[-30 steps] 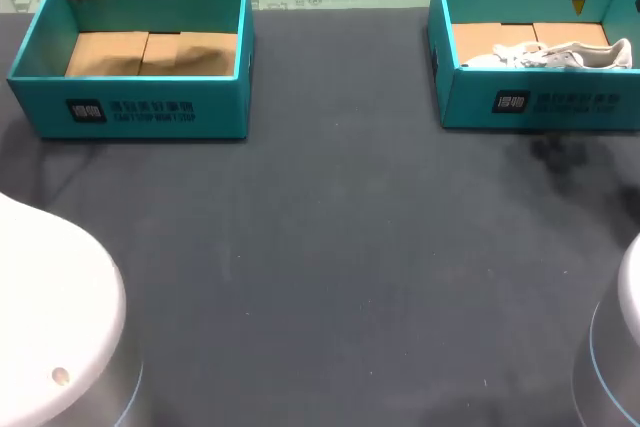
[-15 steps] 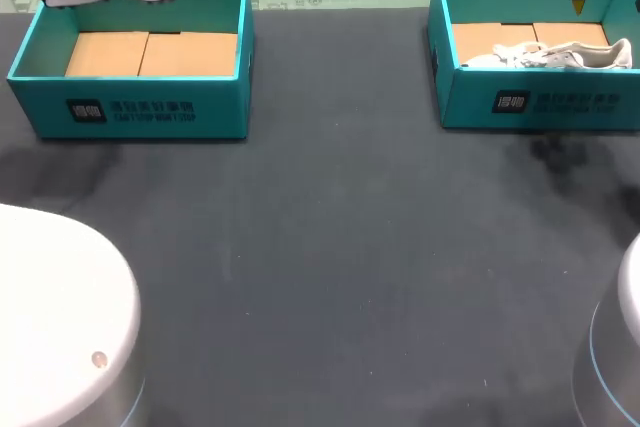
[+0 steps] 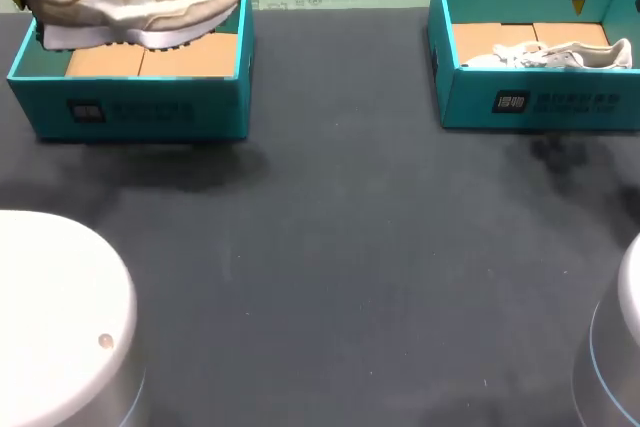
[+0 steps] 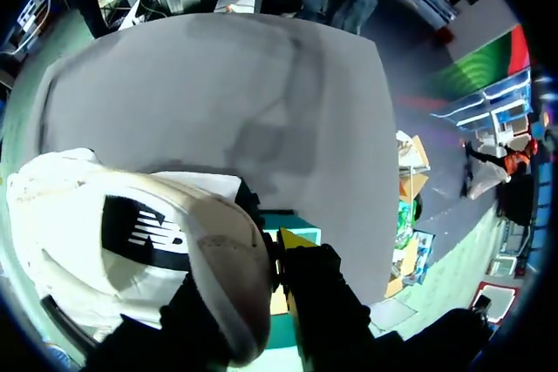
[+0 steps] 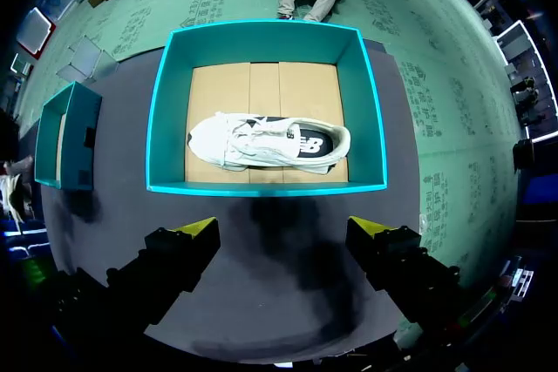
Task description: Take the shoe out of the shoebox, open the shoe tongue, remove and reinsert the insole, then place the shoe into the shoebox
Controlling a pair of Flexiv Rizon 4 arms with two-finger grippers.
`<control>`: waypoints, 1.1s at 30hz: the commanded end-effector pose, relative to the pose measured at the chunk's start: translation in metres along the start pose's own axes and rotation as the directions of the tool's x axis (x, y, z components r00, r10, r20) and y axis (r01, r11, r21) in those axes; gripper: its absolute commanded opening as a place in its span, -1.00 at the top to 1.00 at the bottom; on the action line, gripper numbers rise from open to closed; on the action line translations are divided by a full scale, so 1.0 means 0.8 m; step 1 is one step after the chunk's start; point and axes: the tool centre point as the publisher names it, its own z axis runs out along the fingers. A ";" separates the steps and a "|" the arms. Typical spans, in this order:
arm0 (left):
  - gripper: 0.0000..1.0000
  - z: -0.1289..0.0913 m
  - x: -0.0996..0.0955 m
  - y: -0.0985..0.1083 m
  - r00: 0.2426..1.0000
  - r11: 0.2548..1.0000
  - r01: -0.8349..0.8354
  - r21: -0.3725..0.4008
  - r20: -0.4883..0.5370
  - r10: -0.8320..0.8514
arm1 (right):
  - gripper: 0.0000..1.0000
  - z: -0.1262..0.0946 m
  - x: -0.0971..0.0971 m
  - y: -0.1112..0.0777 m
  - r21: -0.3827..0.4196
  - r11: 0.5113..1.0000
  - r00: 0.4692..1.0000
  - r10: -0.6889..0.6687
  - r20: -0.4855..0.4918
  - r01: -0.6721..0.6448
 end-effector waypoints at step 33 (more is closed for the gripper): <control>1.00 0.116 -0.164 -0.254 0.983 0.953 -0.160 -0.259 -0.126 0.131 | -1.00 0.000 0.000 -0.001 -0.001 1.000 1.000 0.001 0.001 -0.001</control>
